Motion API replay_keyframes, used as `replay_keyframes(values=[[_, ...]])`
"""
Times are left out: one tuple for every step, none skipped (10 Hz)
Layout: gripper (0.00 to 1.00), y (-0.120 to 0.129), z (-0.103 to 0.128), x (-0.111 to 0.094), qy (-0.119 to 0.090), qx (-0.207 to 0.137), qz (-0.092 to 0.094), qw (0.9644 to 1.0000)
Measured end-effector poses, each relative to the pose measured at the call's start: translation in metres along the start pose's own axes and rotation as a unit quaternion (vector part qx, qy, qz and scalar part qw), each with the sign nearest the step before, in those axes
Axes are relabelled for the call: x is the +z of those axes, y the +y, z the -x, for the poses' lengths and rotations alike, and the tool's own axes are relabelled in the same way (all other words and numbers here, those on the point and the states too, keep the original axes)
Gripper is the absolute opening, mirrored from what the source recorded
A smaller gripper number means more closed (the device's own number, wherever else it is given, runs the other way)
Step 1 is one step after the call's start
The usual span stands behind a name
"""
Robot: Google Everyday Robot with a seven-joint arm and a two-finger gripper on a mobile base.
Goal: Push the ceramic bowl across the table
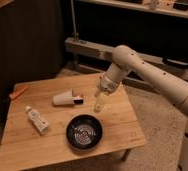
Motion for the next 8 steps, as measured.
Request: replay_keyframes(values=[[0.74, 0.017, -0.005, 0.008, 0.001, 0.018, -0.008, 0.9998], [0.74, 0.036, -0.012, 0.015, 0.005, 0.035, -0.013, 0.9993], [0.74, 0.058, -0.017, 0.026, 0.011, 0.055, -0.018, 0.9983], [0.74, 0.086, -0.029, 0.042, 0.02, 0.092, -0.026, 0.9952], [0.74, 0.102, -0.044, 0.055, 0.021, 0.132, -0.032, 0.9905], [0.74, 0.112, -0.058, 0.069, 0.019, 0.164, -0.04, 0.9854], [0.74, 0.12, -0.073, 0.088, 0.021, 0.201, -0.058, 0.9777], [0.74, 0.124, -0.081, 0.104, 0.025, 0.23, -0.082, 0.9694]])
